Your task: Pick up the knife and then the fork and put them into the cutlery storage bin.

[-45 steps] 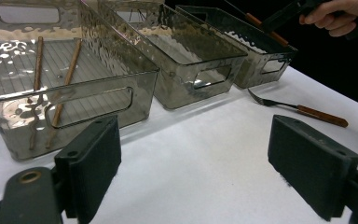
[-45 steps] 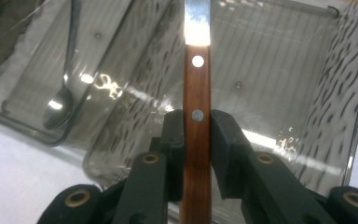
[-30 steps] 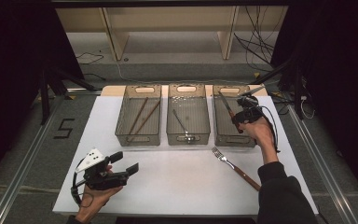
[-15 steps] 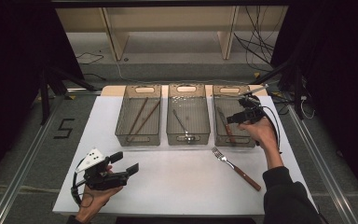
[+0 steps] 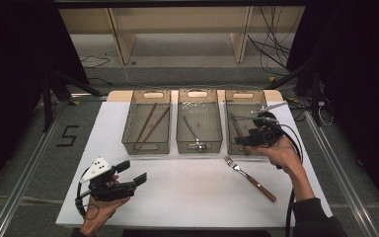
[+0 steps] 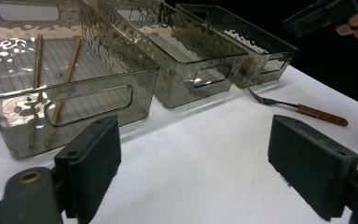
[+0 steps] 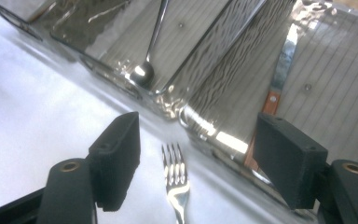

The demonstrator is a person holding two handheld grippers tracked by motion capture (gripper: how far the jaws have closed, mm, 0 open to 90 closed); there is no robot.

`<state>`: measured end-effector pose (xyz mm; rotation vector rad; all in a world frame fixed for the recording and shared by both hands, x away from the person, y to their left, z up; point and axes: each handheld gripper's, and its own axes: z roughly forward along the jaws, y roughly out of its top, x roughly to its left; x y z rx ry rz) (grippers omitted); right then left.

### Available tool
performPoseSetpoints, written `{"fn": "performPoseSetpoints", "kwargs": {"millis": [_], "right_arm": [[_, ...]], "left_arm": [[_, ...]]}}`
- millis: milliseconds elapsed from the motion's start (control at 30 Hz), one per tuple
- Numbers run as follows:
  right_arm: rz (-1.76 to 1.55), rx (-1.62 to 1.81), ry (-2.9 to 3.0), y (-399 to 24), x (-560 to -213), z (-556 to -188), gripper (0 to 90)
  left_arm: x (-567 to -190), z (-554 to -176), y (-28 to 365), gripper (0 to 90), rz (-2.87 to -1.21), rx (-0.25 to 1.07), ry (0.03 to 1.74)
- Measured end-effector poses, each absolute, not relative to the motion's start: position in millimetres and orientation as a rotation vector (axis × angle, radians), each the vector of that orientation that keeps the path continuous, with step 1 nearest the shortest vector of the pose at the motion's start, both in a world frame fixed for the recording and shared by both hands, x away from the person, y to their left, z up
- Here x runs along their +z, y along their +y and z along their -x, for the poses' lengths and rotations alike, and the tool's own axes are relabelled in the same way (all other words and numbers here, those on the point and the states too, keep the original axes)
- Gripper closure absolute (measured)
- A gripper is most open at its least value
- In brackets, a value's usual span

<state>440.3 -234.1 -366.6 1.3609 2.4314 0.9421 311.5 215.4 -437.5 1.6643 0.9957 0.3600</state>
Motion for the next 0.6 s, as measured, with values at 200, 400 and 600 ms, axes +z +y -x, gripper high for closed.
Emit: {"fn": "performPoseSetpoints", "kwargs": {"millis": [200,400,600], "right_arm": [[-1.346,0.932,2.443,-235,-374,-427,31.7],[-1.324,0.928,2.449,-237,-380,-417,31.1],[-1.312,0.932,2.465,-238,-386,-407,29.9]], "left_arm": [[-438,-312,215,16.8,-1.666,0.36,0.994],[-438,-312,215,16.8,-1.662,0.36,0.999],[-438,-312,215,16.8,-1.662,0.361,0.998]]}}
